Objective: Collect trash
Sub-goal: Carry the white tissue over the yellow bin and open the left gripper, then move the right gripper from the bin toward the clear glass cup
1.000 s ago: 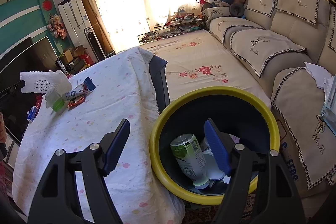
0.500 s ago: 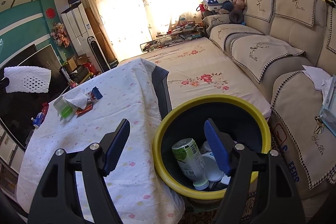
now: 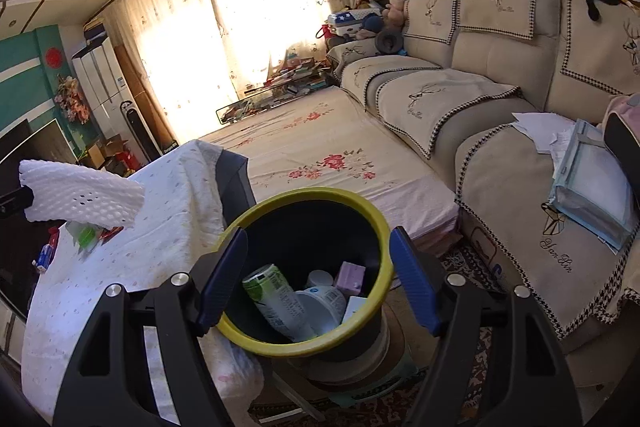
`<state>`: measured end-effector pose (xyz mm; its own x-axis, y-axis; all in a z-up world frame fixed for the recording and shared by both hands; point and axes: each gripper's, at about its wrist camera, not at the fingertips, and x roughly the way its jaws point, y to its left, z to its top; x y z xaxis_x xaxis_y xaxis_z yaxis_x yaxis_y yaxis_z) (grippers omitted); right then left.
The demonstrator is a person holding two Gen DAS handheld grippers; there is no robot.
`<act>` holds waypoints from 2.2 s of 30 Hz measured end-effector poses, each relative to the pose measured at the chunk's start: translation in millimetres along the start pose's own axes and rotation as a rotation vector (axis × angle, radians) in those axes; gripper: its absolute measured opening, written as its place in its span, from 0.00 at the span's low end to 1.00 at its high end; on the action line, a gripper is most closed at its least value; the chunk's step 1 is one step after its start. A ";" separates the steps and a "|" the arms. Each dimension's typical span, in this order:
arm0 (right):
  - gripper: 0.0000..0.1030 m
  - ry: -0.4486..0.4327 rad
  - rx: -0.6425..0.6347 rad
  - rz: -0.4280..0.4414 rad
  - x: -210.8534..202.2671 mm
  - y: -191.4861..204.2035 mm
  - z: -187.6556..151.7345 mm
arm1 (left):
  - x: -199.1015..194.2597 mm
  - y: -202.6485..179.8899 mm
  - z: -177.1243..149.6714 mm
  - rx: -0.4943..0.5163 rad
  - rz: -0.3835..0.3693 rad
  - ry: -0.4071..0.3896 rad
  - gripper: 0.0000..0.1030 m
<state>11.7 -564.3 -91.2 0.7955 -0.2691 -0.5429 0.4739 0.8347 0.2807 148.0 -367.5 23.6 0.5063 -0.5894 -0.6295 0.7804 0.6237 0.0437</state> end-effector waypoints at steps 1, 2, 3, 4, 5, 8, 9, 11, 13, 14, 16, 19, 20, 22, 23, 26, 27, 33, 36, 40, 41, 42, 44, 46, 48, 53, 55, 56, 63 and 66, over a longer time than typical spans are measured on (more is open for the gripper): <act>0.67 -0.003 0.010 -0.006 -1.4 -6.6 -0.6 | 10.9 -11.4 2.5 0.015 -0.012 0.015 0.14; 0.67 -0.005 0.018 -0.010 -2.5 -14.0 -0.7 | 23.2 -19.6 6.0 0.026 -0.024 0.029 0.14; 0.67 -0.007 0.026 -0.015 -3.7 -20.3 -1.3 | 35.7 -27.2 8.9 0.035 -0.034 0.045 0.14; 0.68 -0.009 0.033 -0.020 -5.1 -26.8 -1.8 | 48.8 -35.1 10.4 0.044 -0.043 0.059 0.14; 0.67 -0.010 0.040 -0.025 -6.4 -33.0 -2.2 | 59.5 -43.7 12.3 0.051 -0.048 0.072 0.14; 0.67 -0.016 0.058 -0.037 -10.9 -50.0 -4.7 | 94.0 -59.4 19.5 0.069 -0.060 0.106 0.14; 0.67 -0.018 0.068 -0.042 -11.9 -56.8 -5.0 | 103.0 -62.4 19.6 0.074 -0.060 0.118 0.14; 0.67 -0.020 0.091 -0.051 -13.7 -69.4 -6.0 | 127.2 -72.2 24.4 0.084 -0.066 0.142 0.14; 0.68 -0.021 0.113 -0.059 -14.4 -80.8 -6.5 | 145.4 -75.2 25.4 0.088 -0.065 0.165 0.18; 0.68 -0.021 0.121 -0.060 -14.8 -84.8 -6.9 | 155.6 -79.0 26.0 0.088 -0.057 0.174 0.20; 0.67 -0.021 0.130 -0.063 -15.0 -90.9 -8.7 | 170.7 -85.3 26.1 0.092 -0.050 0.185 0.39; 0.68 -0.013 0.139 -0.066 -12.0 -96.6 -10.2 | 181.1 -87.7 24.8 0.087 -0.039 0.183 0.48; 0.67 -0.010 0.142 -0.066 -10.6 -98.1 -11.0 | 180.3 -86.8 24.1 0.080 -0.042 0.182 0.48; 0.68 -0.004 0.144 -0.065 -8.6 -95.2 -11.7 | 172.8 -80.3 21.8 0.065 -0.038 0.169 0.49; 0.68 0.000 0.143 -0.063 -7.3 -93.5 -12.1 | 166.0 -75.7 21.0 0.057 -0.030 0.157 0.51; 0.67 0.007 0.131 -0.051 -4.1 -84.6 -12.5 | 141.7 -61.7 17.4 0.021 -0.010 0.115 0.54; 0.67 0.011 0.124 -0.045 -3.2 -78.9 -12.7 | 131.5 -55.7 15.1 0.004 -0.007 0.103 0.54; 0.67 0.024 0.073 -0.010 1.3 -50.0 -11.6 | 55.0 -12.6 -8.9 -0.131 0.015 0.007 0.58; 0.67 0.032 0.039 0.014 3.2 -30.2 -10.0 | 9.5 12.3 -31.5 -0.209 0.055 -0.058 0.60; 0.67 0.049 -0.019 0.075 7.4 5.6 -9.3 | -47.7 49.8 -70.7 -0.317 0.142 -0.124 0.64; 0.67 0.054 -0.036 0.092 8.8 15.9 -9.2 | -60.6 58.8 -82.2 -0.344 0.174 -0.132 0.65; 0.67 0.060 -0.057 0.111 10.3 27.8 -9.4 | -73.5 68.0 -94.4 -0.371 0.208 -0.138 0.65; 0.67 0.072 -0.096 0.147 13.7 50.3 -10.2 | -97.7 85.7 -119.3 -0.428 0.267 -0.147 0.66; 0.67 0.085 -0.140 0.185 17.4 75.9 -10.8 | -121.1 103.7 -145.8 -0.483 0.329 -0.148 0.68; 0.68 0.099 -0.180 0.228 21.6 101.8 -10.9 | -141.1 119.4 -168.8 -0.525 0.392 -0.146 0.70; 0.68 0.127 -0.300 0.354 28.0 176.8 -11.3 | -181.7 153.3 -223.7 -0.628 0.505 -0.150 0.72; 0.68 0.130 -0.365 0.398 29.4 212.2 -10.9 | -192.5 163.3 -240.6 -0.667 0.514 -0.158 0.73; 0.67 0.130 -0.395 0.412 29.5 227.0 -11.8 | -196.0 164.7 -245.9 -0.679 0.519 -0.160 0.73; 0.68 0.104 -0.627 0.525 36.4 334.3 -24.1 | -206.8 173.7 -270.9 -0.698 0.548 -0.158 0.73; 0.73 0.091 -0.692 0.523 55.6 367.7 -26.9 | -208.0 174.6 -274.6 -0.701 0.555 -0.153 0.74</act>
<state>220.0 -259.4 -39.4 0.7995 0.2454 -0.5483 -0.3035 0.9527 -0.0161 78.2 5.0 -50.8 0.8251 -0.1413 -0.5470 0.0324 0.9785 -0.2039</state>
